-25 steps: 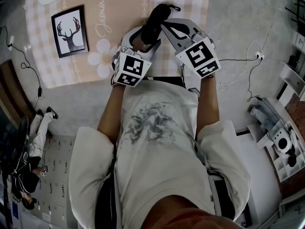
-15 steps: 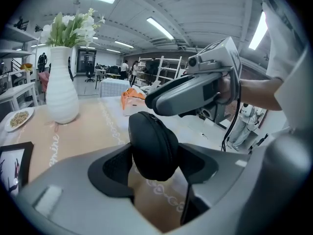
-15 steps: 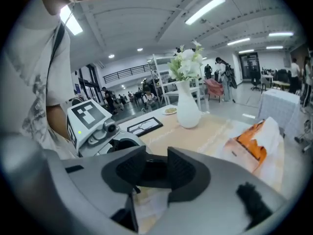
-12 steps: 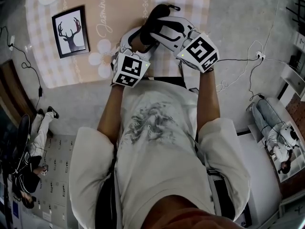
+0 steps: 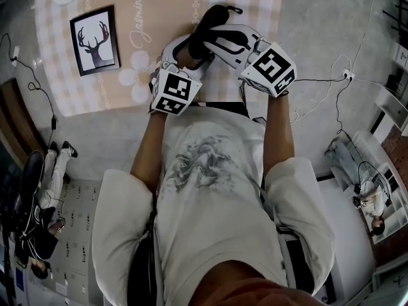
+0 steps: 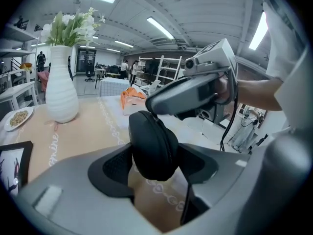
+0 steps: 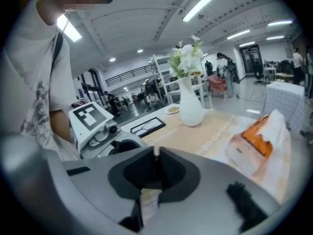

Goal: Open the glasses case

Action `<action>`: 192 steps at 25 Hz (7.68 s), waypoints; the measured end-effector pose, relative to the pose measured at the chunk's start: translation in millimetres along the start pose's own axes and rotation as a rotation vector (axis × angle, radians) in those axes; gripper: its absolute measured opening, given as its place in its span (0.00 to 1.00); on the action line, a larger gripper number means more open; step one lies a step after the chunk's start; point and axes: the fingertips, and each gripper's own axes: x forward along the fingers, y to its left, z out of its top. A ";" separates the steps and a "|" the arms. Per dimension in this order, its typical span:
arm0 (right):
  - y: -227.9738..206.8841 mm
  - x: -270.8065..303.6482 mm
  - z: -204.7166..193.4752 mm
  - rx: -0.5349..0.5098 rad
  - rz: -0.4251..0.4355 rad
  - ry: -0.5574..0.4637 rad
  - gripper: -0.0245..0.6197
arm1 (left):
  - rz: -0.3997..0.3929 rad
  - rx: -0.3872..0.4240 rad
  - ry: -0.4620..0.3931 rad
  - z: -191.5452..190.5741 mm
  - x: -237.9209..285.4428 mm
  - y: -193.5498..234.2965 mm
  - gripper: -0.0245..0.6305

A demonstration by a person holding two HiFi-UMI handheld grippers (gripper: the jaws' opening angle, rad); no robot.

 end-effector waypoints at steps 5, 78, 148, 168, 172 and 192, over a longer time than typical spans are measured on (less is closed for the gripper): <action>1.1 -8.4 6.9 0.019 0.004 -0.041 0.07 | -0.002 -0.009 -0.005 0.8 -0.5 0.4 0.49; -71.9 -5.9 -9.1 0.093 -0.230 0.013 0.06 | 0.000 -0.040 -0.014 1.1 -1.6 4.2 0.47; -59.2 -4.4 -26.2 0.120 -0.385 -0.098 0.28 | 0.090 -0.002 -0.098 33.6 -19.0 32.6 0.41; -50.2 -4.7 -29.0 0.050 -0.440 -0.038 0.29 | 0.124 0.014 -0.032 26.3 -6.4 35.9 0.40; -48.7 -3.8 -29.7 0.039 -0.447 -0.023 0.29 | 0.151 0.011 -0.011 21.0 -9.2 42.0 0.36; -41.9 -9.9 -39.0 0.000 -0.477 0.017 0.29 | 0.183 -0.005 -0.001 18.8 -16.4 56.0 0.35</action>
